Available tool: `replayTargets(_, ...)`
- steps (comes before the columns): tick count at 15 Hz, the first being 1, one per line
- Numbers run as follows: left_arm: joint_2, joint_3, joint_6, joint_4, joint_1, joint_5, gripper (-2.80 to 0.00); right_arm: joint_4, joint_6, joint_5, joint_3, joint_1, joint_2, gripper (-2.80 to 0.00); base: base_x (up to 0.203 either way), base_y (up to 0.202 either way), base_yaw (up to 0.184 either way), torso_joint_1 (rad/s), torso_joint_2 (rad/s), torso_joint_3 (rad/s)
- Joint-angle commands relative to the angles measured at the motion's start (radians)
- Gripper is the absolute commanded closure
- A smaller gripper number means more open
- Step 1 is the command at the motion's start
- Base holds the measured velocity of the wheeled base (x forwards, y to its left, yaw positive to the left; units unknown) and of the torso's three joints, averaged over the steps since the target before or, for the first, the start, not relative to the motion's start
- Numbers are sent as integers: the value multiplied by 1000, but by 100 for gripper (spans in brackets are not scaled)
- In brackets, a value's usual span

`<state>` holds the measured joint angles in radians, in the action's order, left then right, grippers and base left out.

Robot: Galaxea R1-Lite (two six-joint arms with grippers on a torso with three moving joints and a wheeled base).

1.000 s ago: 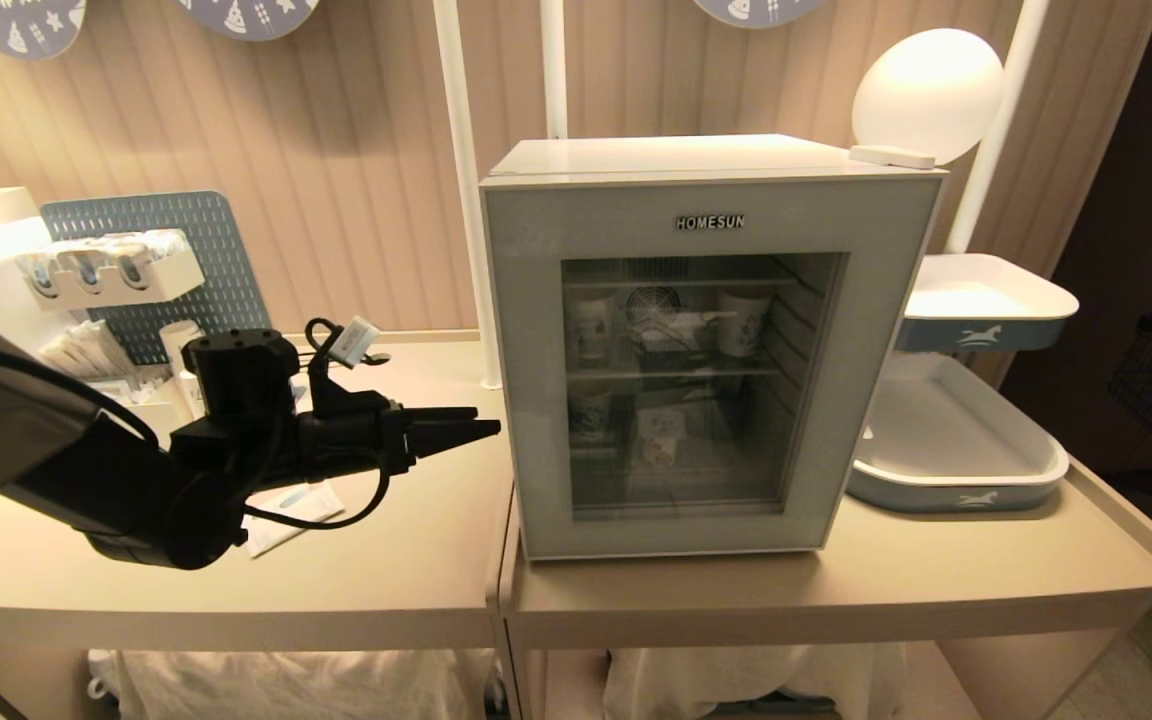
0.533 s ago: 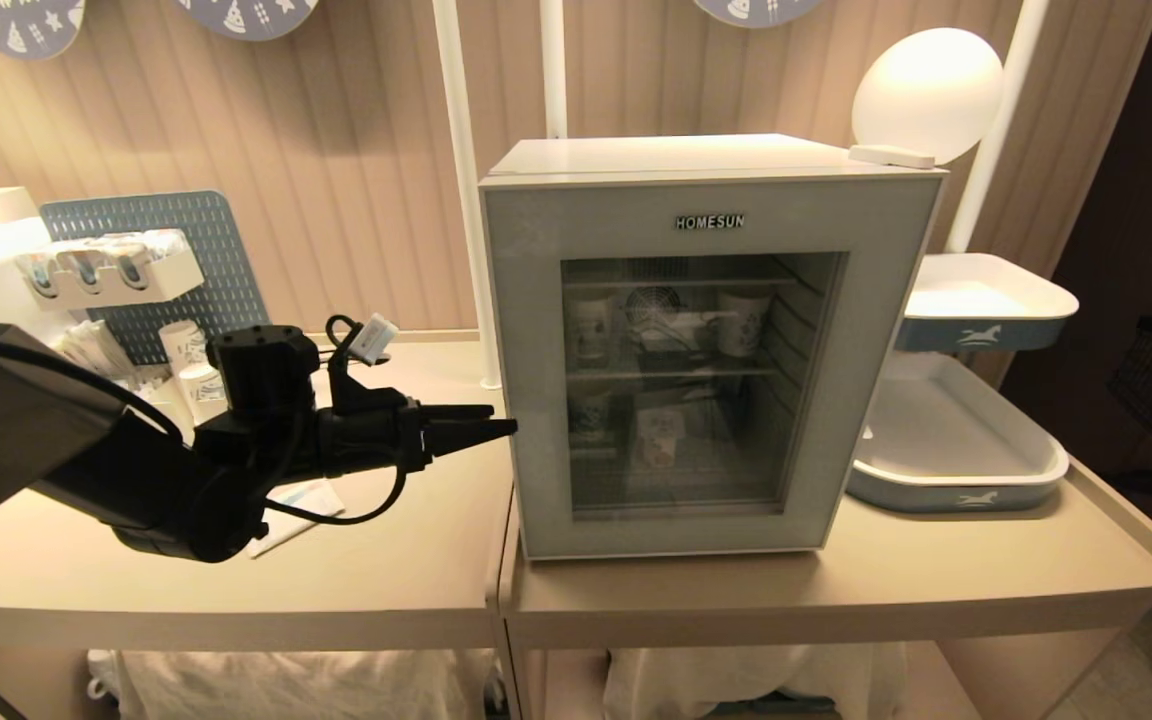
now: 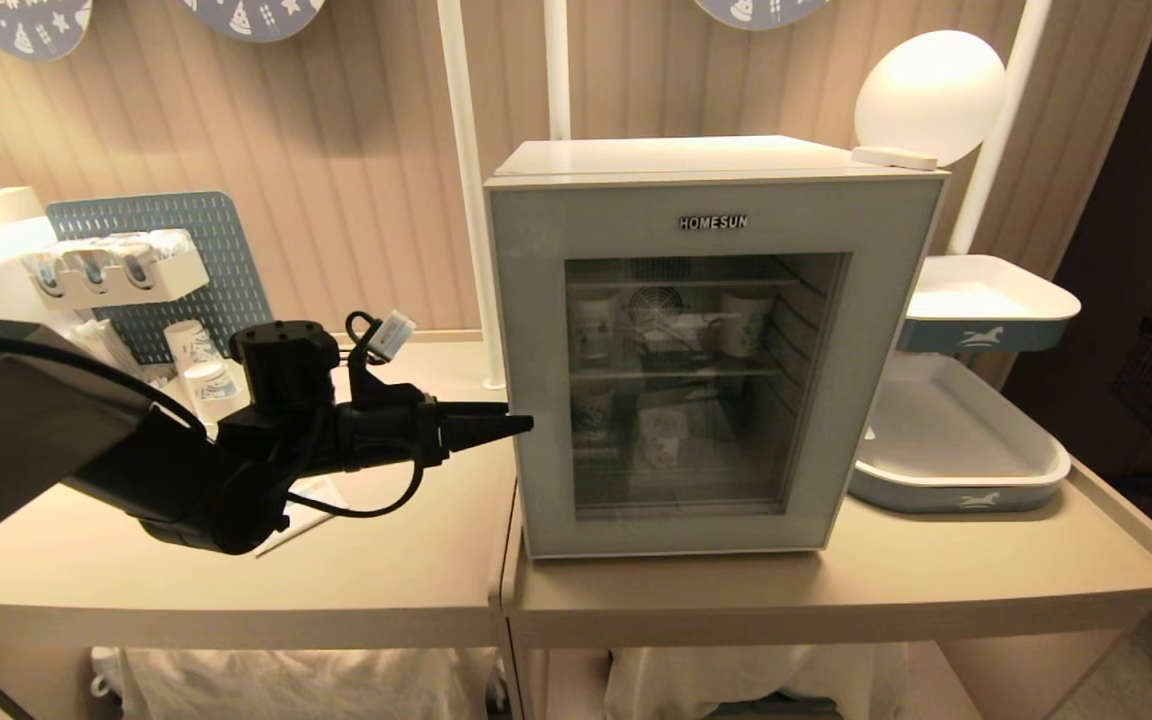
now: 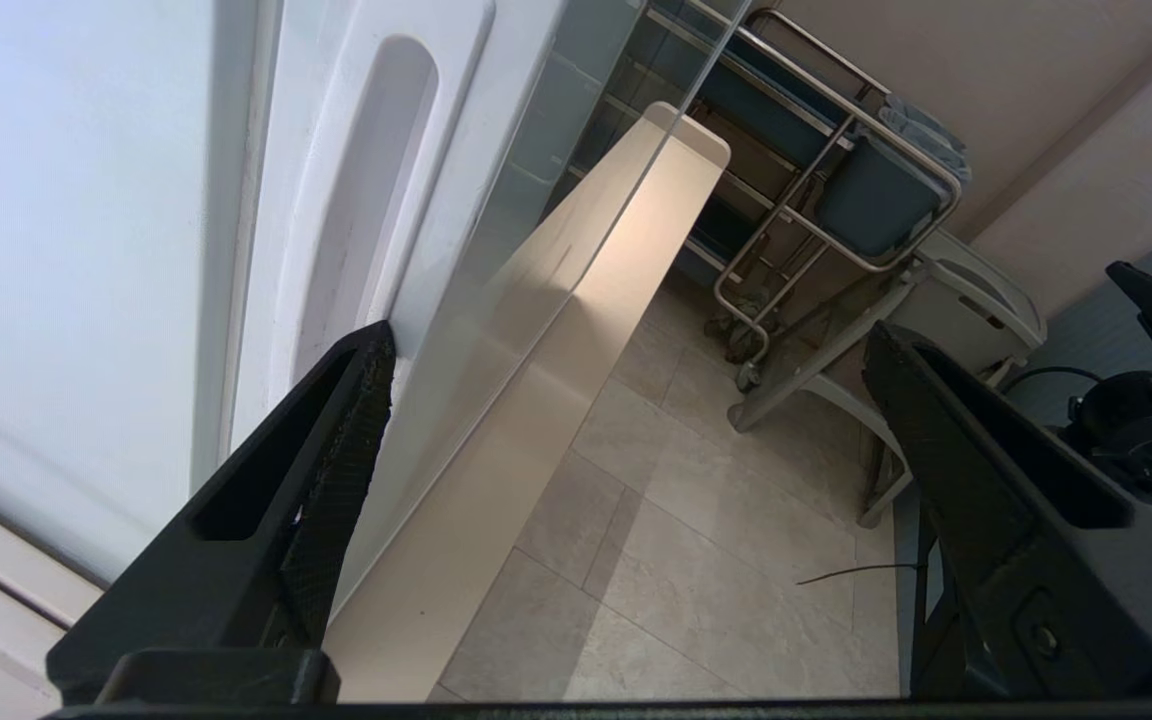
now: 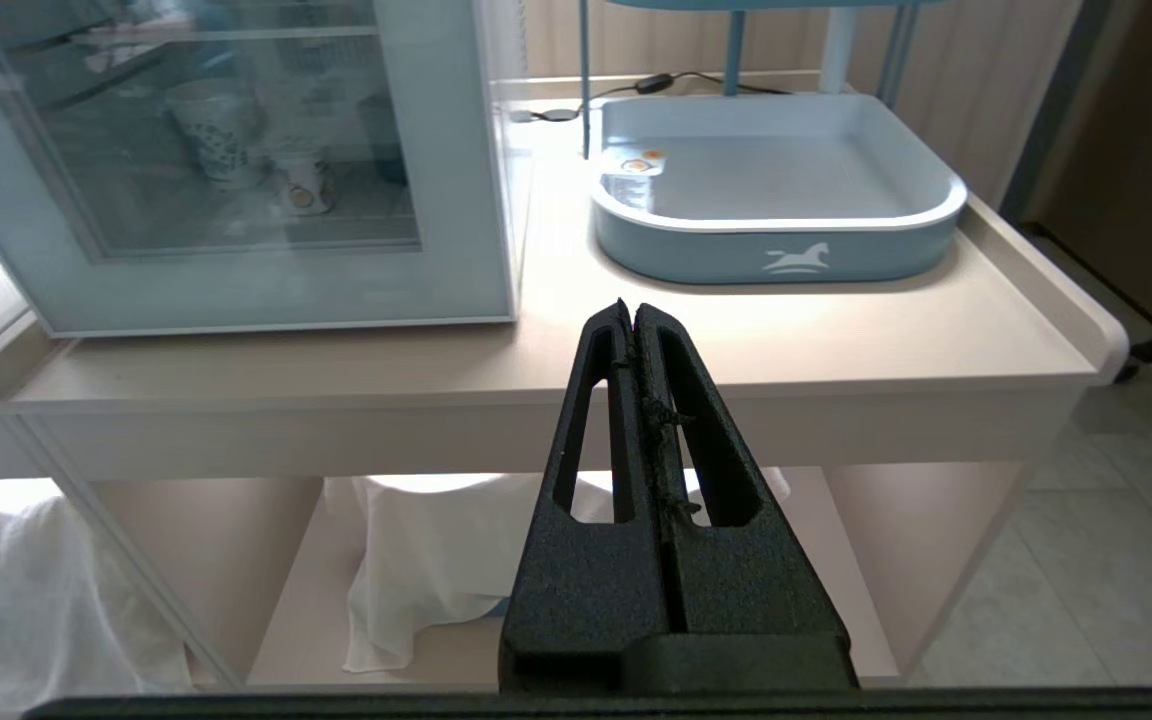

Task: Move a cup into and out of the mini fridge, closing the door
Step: Open the freezer door

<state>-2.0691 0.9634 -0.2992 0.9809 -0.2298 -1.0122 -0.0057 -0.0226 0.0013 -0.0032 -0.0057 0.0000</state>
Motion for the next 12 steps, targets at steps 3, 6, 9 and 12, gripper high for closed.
replayTargets(3,-40,21,5,9,-14,-2,-280,0,0,0,0,0,0,0,0,0,0,0,0,0)
replayTargets(6,-57,21,11,10,-23,0,-280,0,-2,0,0,0,0,0,0,0,0,0,0,0)
replayTargets(9,-72,11,16,43,-24,-18,-280,0,-2,0,0,0,0,0,0,0,0,0,0,0)
replayTargets(12,-66,-9,8,69,-28,-92,-280,-2,-2,0,0,0,0,0,0,0,0,0,0,0)
